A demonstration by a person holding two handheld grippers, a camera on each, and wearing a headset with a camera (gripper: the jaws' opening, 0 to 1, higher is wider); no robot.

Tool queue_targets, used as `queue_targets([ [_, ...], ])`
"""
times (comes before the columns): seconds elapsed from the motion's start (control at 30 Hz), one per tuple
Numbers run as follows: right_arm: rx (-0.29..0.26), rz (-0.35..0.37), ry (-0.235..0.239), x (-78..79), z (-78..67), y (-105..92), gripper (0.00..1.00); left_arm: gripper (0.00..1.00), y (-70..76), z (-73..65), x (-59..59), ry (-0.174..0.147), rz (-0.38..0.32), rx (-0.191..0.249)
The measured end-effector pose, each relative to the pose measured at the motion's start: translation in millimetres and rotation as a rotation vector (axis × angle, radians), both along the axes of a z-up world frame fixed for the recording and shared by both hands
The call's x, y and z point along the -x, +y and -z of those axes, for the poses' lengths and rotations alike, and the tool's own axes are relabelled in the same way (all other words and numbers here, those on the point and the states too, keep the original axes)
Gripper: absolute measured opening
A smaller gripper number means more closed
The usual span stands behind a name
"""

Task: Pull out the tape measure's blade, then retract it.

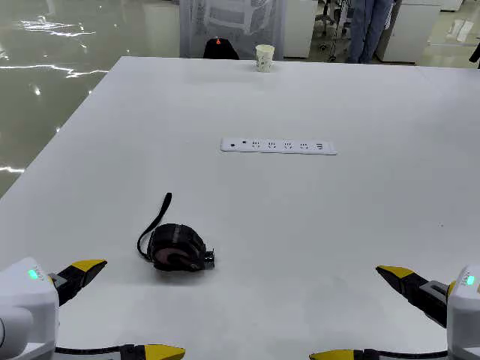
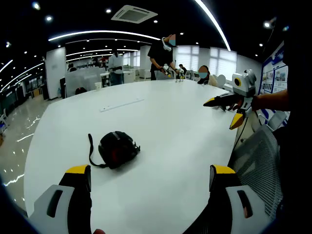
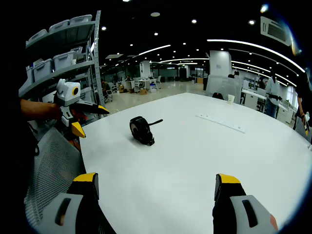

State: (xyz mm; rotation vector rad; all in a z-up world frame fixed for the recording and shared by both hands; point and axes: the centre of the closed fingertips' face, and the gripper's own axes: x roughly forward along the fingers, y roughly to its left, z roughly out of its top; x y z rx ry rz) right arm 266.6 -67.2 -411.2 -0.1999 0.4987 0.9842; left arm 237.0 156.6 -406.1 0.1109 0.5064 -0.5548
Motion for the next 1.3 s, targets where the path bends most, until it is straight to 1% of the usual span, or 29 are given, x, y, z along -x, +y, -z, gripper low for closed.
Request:
queue_targets([
  [0.8, -0.001, -0.016, 0.002, 0.9, -0.4, 0.8, 0.99, 0.99, 1.4, -0.4, -0.8, -0.001, -0.001, -0.006],
  [1.3, 0.015, -0.043, 0.003, -2.4, 1.0, 1.0, 0.98, 0.99, 2.7, -0.4, -3.5, 0.006, 0.01, -0.015],
])
